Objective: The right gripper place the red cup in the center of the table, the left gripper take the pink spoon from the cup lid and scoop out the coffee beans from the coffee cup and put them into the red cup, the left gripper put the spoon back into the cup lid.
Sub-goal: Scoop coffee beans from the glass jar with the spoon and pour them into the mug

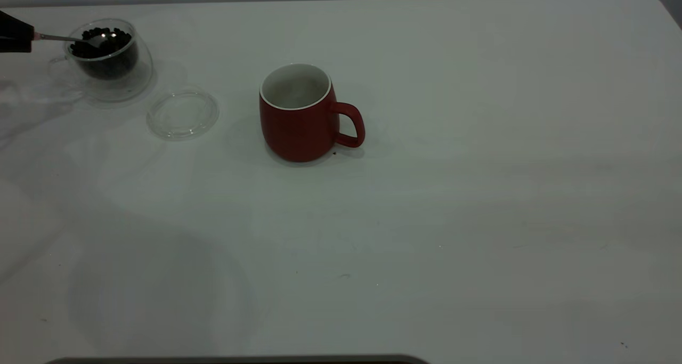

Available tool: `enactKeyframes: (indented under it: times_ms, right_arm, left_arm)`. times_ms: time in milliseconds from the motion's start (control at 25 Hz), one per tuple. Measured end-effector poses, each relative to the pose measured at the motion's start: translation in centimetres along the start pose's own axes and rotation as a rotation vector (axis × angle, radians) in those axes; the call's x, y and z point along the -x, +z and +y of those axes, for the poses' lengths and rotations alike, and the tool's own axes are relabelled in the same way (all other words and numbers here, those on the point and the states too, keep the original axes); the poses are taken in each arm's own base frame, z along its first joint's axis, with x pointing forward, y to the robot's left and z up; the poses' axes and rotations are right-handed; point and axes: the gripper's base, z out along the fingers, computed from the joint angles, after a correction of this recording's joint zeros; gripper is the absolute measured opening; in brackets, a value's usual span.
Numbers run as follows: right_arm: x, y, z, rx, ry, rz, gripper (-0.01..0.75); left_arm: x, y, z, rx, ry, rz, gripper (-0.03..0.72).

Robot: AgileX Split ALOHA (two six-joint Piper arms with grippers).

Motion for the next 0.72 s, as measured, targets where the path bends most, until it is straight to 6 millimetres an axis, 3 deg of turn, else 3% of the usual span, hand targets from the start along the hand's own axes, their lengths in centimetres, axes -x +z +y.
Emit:
enactKeyframes:
  times_ms: [720]
  right_arm:
    - [0.0, 0.0, 0.0, 0.0, 0.0, 0.0, 0.587]
  left_arm:
    - [0.09, 0.3, 0.69, -0.084, -0.01, -0.041, 0.113]
